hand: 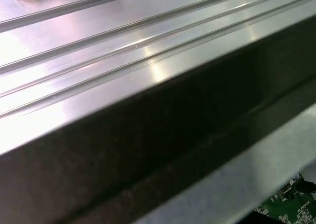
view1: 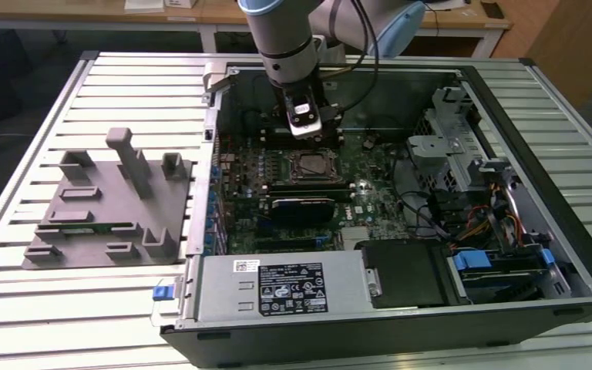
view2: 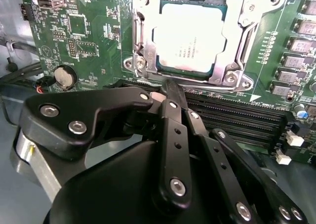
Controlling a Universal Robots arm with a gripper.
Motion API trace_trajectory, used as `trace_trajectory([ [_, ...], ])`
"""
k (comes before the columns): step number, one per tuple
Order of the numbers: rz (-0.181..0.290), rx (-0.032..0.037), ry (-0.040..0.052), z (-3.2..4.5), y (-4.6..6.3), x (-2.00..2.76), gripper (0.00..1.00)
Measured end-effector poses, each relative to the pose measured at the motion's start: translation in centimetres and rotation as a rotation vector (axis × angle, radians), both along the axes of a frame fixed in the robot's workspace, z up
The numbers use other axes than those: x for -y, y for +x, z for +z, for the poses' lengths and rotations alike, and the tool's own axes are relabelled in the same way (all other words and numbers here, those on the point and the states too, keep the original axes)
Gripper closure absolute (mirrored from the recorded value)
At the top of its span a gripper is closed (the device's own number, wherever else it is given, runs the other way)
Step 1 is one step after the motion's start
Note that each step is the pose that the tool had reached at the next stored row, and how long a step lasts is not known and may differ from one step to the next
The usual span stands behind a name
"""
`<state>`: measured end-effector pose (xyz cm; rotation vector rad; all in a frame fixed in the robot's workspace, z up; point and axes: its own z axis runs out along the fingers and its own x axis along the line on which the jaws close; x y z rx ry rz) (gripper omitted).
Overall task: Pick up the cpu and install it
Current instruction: 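Install the first cpu locking lever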
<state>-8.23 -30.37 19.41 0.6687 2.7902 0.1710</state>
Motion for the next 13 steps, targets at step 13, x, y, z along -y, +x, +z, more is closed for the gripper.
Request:
trace_trajectory([
  [13,0.000,-0.0001,-0.0110,-0.18,0.00,0.02,0.89],
])
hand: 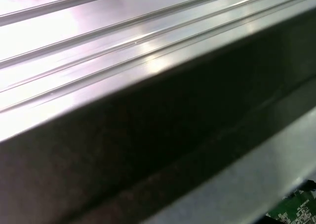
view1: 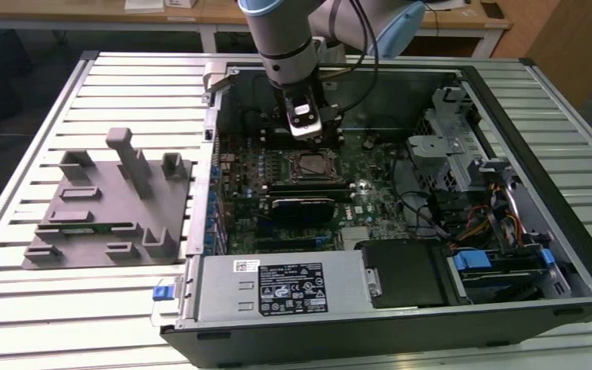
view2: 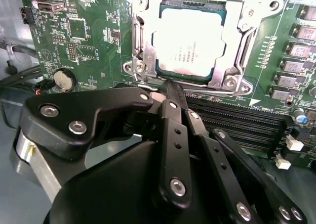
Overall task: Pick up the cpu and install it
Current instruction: 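Install the first cpu locking lever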
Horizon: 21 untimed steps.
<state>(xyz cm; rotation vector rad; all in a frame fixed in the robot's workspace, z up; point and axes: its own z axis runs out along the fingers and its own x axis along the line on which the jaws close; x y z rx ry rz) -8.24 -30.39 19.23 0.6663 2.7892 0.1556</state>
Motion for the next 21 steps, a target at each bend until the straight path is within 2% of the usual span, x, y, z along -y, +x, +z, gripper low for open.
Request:
trace_trajectory([
  [17,0.000,0.0000,-0.0024,-0.02,0.00,0.09,0.89],
  [19,0.000,0.0002,-0.0006,0.16,0.01,0.09,0.89],
  [21,0.000,0.0000,0.0049,0.51,0.01,0.09,0.89],
])
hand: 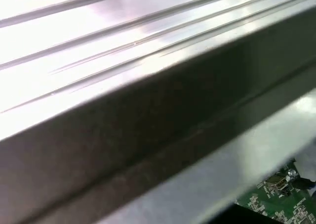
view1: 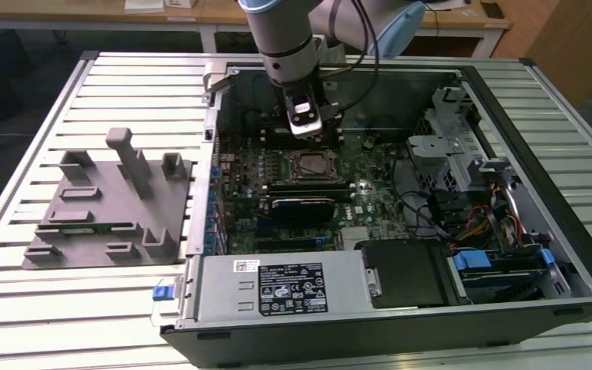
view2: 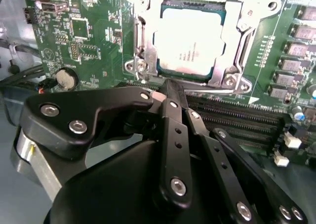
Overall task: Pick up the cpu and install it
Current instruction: 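Install the first cpu locking lever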
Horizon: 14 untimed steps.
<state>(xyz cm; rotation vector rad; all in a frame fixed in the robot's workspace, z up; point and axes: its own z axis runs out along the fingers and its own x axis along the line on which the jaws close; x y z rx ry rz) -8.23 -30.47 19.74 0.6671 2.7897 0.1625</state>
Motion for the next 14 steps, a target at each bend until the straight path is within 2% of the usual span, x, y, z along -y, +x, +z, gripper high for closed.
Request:
trace_trajectory([
  [3,0.000,0.0000,0.0072,0.49,-0.01,0.00,0.89],
  [8,0.000,0.0001,0.0133,0.44,-0.03,-0.02,0.89],
  [14,0.000,-0.0001,0.0135,0.06,-0.06,-0.10,0.89],
])
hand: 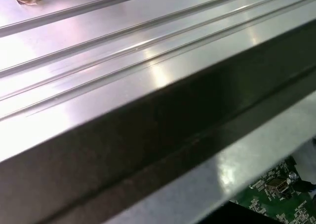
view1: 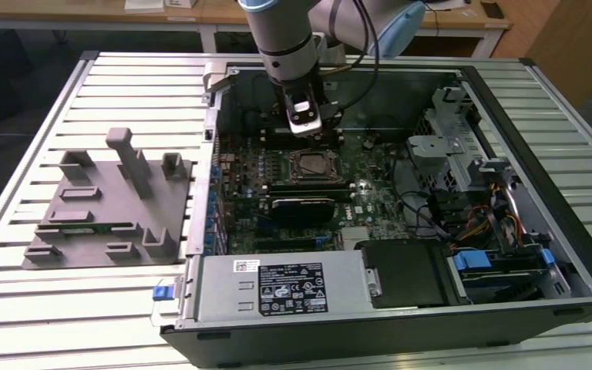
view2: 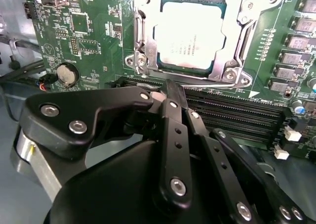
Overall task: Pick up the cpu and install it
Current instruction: 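Install the first cpu locking lever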
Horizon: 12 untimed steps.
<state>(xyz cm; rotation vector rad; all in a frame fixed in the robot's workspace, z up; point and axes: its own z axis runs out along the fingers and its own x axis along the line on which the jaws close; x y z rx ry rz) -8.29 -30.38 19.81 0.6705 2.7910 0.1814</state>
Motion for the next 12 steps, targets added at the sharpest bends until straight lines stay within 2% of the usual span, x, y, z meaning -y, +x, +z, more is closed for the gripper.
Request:
trace_trajectory([
  [4,0.000,0.0000,-0.0007,-0.22,0.00,-0.04,0.89],
  [6,0.000,0.0000,-0.0039,-0.29,0.00,-0.04,0.89],
  [12,0.002,0.0000,-0.0251,-0.48,0.00,-0.04,0.89],
])
